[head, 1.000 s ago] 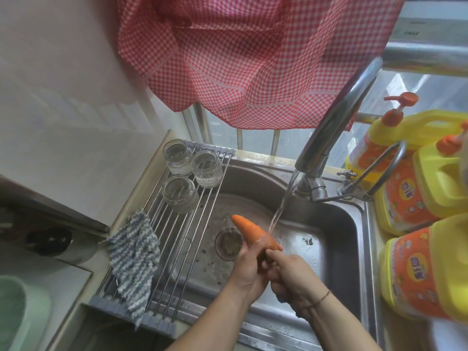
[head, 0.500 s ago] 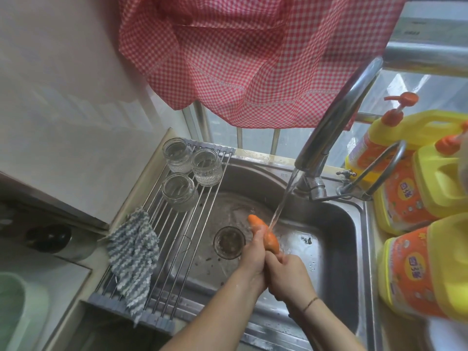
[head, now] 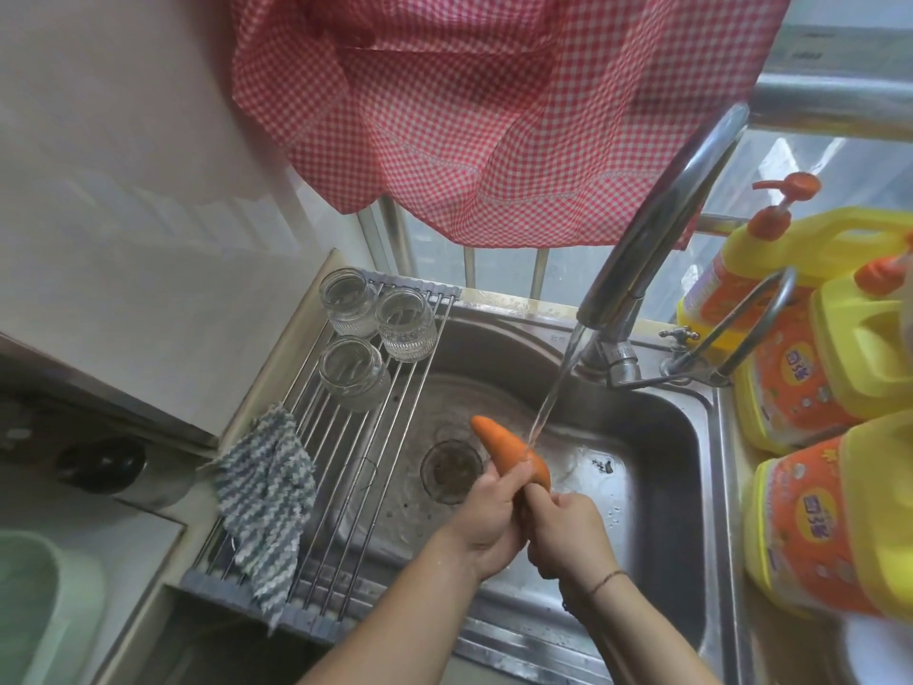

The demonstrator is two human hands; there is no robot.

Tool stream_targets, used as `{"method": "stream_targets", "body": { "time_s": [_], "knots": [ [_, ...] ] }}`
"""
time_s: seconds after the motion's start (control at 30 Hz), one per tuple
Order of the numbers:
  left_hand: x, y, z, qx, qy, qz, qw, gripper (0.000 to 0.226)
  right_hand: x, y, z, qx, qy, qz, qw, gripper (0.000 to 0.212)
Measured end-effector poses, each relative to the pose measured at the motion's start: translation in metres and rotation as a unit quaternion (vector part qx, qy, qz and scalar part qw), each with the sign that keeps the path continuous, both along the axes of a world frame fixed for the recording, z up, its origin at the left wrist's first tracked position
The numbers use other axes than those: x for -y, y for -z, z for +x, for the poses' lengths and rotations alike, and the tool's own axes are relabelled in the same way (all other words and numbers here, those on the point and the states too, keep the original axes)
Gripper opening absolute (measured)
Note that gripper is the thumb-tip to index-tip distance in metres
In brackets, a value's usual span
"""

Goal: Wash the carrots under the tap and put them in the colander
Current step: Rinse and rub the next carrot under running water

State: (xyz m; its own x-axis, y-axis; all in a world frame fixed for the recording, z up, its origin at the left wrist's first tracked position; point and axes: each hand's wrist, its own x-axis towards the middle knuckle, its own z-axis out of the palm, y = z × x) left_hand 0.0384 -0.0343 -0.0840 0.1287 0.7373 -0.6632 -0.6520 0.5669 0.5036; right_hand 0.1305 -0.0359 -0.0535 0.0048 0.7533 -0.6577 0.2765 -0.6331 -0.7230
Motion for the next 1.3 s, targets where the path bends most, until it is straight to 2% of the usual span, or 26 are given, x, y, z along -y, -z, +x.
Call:
{"method": "stream_targets", "body": {
  "time_s": [0.1,0.17,0.27,0.4,0.57,0.63,0.77,0.87,0.93,0.97,1.13,1.2,1.3],
  "knots": [
    [-0.003,-0.005,0.012,-0.071,-0.024,-0.023,0.997,0.005,0.004,0.004,-0.003,0.04,-0.013,0.038,0.998,0.041],
    [-0.005,-0.006,0.016,-0.09,-0.036,-0.043,0.994,0.021,0.005,0.006,-0.004,0.062,-0.023,0.055,0.996,0.041],
    [-0.008,-0.008,0.018,-0.059,-0.056,-0.068,0.994,0.033,0.006,0.01,-0.003,0.079,-0.033,0.068,0.994,0.048],
    [-0.015,-0.002,0.015,-0.018,-0.08,-0.153,0.985,0.044,0.013,0.013,-0.004,0.104,-0.073,0.099,0.987,0.045],
    [-0.021,0.001,0.011,0.018,-0.068,-0.2,0.977,0.055,0.018,0.007,-0.003,0.129,-0.116,0.148,0.974,0.052],
    [-0.026,0.0,0.01,0.046,-0.064,-0.213,0.974,0.054,0.018,0.006,-0.003,0.139,-0.119,0.156,0.971,0.054],
    [-0.032,0.001,0.008,0.08,-0.054,-0.221,0.971,0.029,0.018,0.004,-0.002,0.151,-0.116,0.165,0.968,0.046],
    [-0.032,0.0,0.006,0.101,-0.035,-0.206,0.973,0.044,0.018,-0.001,0.003,0.168,-0.13,0.182,0.96,0.041],
    [-0.036,-0.002,0.004,0.12,-0.045,-0.202,0.971,0.066,0.02,-0.007,0.007,0.194,-0.155,0.2,0.948,0.04],
    [-0.038,-0.004,0.004,0.115,-0.045,-0.193,0.973,0.068,0.02,-0.009,0.008,0.214,-0.169,0.207,0.94,0.04],
    [-0.043,-0.009,-0.001,0.059,-0.003,-0.152,0.987,0.039,0.024,-0.022,0.016,0.269,-0.231,0.227,0.907,0.039],
    [-0.046,-0.009,-0.003,0.043,0.011,-0.146,0.988,0.038,0.027,-0.026,0.021,0.285,-0.248,0.233,0.896,0.038],
    [-0.054,-0.008,-0.012,0.011,-0.019,-0.145,0.989,0.039,0.043,-0.024,0.033,0.353,-0.282,0.299,0.841,0.029]
  ]
}}
